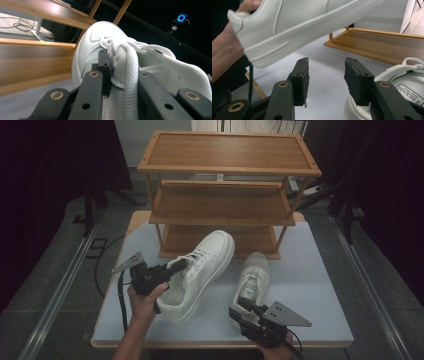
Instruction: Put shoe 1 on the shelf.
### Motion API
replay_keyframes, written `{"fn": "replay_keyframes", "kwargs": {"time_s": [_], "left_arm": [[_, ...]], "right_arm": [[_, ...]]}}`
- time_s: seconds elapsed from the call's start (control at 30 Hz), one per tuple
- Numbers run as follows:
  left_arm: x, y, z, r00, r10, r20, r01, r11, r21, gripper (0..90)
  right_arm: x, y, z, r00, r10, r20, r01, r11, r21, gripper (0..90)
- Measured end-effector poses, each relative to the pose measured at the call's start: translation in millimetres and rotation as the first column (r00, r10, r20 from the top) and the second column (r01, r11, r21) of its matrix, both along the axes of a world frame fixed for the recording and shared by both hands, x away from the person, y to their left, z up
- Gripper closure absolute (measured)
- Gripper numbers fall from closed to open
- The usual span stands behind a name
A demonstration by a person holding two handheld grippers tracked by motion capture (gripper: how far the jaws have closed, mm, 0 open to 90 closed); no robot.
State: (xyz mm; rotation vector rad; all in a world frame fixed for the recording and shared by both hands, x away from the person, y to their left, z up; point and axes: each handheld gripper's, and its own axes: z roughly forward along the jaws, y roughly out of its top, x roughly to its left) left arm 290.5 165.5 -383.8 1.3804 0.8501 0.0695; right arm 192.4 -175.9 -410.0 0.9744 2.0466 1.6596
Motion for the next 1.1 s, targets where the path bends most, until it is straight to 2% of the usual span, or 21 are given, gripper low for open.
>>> {"fn": "replay_keyframes", "kwargs": {"time_s": [0.17, 0.3, 0.63, 0.93, 1.1], "left_arm": [[12.7, -8.9, 11.9, 1.0, -0.008, 0.004, 0.008, 0.9998, -0.021, 81.8], [24.9, -14.3, 23.5, 0.9999, -0.001, 0.012, 0.001, 0.9998, -0.02, 81.8], [65.3, -23.2, 47.4, 0.9996, 0.03, -0.003, -0.03, 0.9982, -0.052, 81.8], [100.5, -27.8, 59.5, 0.9973, 0.069, -0.027, -0.071, 0.9927, -0.098, 81.7], [113.8, -29.2, 65.1, 0.9955, 0.091, -0.029, -0.093, 0.9921, -0.084, 81.8]], "right_arm": [[0.0, 0.6, -0.1, 1.0, 0.004, -0.001, -0.004, 1.0, -0.001, 54.6], [0.2, -0.6, 0.5, 1.0, 0.001, -0.001, -0.001, 1.0, 0.005, 54.6], [0.1, -0.4, 0.1, 1.0, 0.005, -0.006, -0.005, 1.0, 0.007, 54.6], [1.3, -1.8, -0.6, 0.9999, 0.006, -0.011, -0.006, 0.9999, 0.008, 54.6], [1.9, -4.4, 0.2, 0.9999, 0.004, -0.013, -0.004, 0.9999, 0.014, 54.4]]}}
